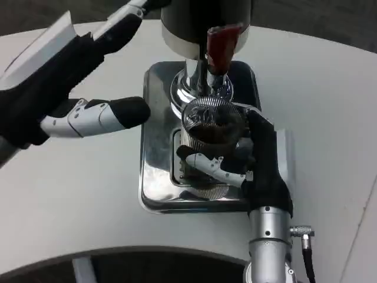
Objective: Grasp the cup under the faucet to collect the drink, then remove the cup.
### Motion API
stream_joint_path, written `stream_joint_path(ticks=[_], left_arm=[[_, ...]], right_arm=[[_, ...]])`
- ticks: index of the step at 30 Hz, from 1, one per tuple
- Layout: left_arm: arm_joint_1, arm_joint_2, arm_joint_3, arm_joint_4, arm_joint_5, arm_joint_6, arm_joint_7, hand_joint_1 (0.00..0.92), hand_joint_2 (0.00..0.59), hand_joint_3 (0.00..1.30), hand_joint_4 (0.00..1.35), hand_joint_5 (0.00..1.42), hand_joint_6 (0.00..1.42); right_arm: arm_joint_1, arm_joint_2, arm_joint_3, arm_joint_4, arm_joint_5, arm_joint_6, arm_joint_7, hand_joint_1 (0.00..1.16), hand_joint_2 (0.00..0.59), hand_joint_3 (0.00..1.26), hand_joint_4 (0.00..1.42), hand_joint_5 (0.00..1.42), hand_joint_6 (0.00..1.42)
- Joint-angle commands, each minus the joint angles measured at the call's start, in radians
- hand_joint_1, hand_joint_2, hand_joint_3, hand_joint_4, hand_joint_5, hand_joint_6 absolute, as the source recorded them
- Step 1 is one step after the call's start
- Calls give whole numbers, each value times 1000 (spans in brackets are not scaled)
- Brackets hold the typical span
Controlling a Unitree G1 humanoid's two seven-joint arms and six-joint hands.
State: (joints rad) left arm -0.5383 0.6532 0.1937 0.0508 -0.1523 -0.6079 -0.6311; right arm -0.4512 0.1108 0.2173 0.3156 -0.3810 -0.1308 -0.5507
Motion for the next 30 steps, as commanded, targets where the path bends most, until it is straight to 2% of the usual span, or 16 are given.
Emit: stream_joint_path(ticks=[1,6,11,20,30], left_arm=[[24,14,18,-26,-15,-1,10,0,118,0,0,14,0],[27,14,25,-32,-14,1,13,0,118,0,0,11,0],[50,24,45,-43,8,0,22,0,118,0,0,7,0],[205,71,123,-65,110,30,79,0,123,0,0,0,0],[345,103,166,-102,183,61,124,0,121,0,0,0,0]], right_arm=[[25,41,10,-24,-8,10,0,1119,87,703,899,993,1387],[27,51,12,-39,-7,13,-3,1119,86,703,899,994,1391],[56,51,32,-83,-19,22,1,1118,91,703,899,994,1393],[158,30,83,-244,-28,67,72,1117,94,703,910,994,1399],[275,-2,141,-424,-22,106,156,1117,95,708,910,994,1401]])
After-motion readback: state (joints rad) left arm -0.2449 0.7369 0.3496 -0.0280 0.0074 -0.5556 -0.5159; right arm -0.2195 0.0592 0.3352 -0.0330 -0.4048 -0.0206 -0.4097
